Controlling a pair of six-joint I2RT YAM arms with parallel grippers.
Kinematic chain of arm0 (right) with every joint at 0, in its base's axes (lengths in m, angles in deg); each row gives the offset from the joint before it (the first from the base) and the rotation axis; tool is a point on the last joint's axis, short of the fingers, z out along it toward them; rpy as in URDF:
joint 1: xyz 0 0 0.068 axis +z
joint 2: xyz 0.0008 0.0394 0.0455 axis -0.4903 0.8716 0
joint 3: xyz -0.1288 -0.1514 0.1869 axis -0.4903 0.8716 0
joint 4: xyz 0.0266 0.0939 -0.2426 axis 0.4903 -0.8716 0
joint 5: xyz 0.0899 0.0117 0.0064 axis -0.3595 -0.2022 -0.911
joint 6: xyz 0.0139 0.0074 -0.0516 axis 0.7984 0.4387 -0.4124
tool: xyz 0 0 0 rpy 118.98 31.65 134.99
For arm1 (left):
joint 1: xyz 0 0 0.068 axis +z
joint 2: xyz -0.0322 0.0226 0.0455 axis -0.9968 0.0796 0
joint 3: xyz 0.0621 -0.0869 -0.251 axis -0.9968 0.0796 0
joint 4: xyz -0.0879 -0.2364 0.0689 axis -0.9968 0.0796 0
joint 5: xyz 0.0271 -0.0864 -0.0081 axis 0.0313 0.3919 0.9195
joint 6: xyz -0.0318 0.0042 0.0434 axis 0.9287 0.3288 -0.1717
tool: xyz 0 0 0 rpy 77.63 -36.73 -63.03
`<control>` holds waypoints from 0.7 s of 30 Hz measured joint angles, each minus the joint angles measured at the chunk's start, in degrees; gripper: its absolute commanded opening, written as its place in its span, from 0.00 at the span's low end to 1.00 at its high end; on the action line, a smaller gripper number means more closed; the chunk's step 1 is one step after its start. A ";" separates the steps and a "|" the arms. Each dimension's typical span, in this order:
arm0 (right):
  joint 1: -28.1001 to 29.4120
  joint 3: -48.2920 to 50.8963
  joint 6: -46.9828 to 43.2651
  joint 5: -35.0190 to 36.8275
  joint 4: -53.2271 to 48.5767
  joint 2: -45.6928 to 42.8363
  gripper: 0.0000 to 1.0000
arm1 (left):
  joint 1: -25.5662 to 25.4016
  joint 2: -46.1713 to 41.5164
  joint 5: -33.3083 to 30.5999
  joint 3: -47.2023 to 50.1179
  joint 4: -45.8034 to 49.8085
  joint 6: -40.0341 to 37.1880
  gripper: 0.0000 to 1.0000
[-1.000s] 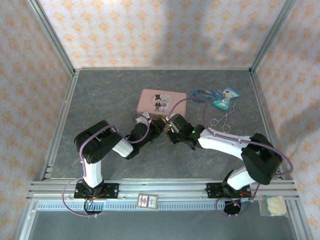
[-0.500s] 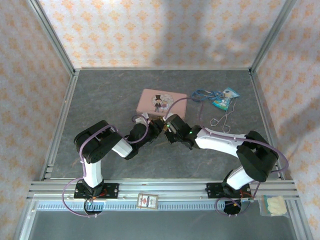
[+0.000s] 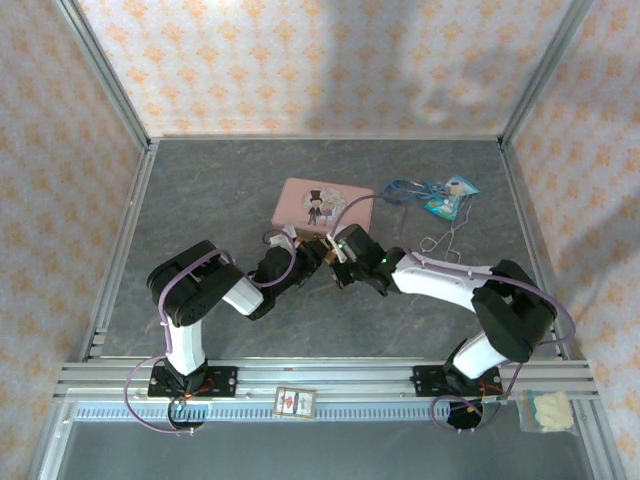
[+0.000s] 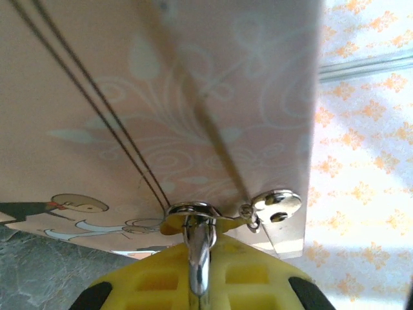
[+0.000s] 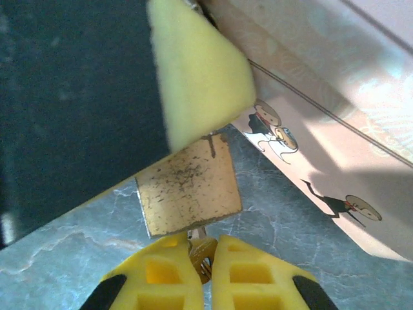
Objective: Unlock a padlock with a key
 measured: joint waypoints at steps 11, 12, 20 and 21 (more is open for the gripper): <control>-10.51 -4.87 0.61 -32.52 -3.04 7.65 0.00 | 1.27 2.16 0.87 5.11 -10.71 -4.37 0.00; -10.95 -4.87 0.61 -33.81 -3.15 8.04 0.00 | 1.38 2.95 1.38 5.25 -11.76 -4.24 0.00; -12.74 -5.44 0.63 -40.15 -3.69 9.66 0.00 | 2.23 4.76 3.48 5.79 -15.26 -3.54 0.00; -12.81 -5.60 0.66 -40.54 -3.76 9.75 0.00 | 2.36 4.76 3.67 5.81 -15.47 -3.74 0.00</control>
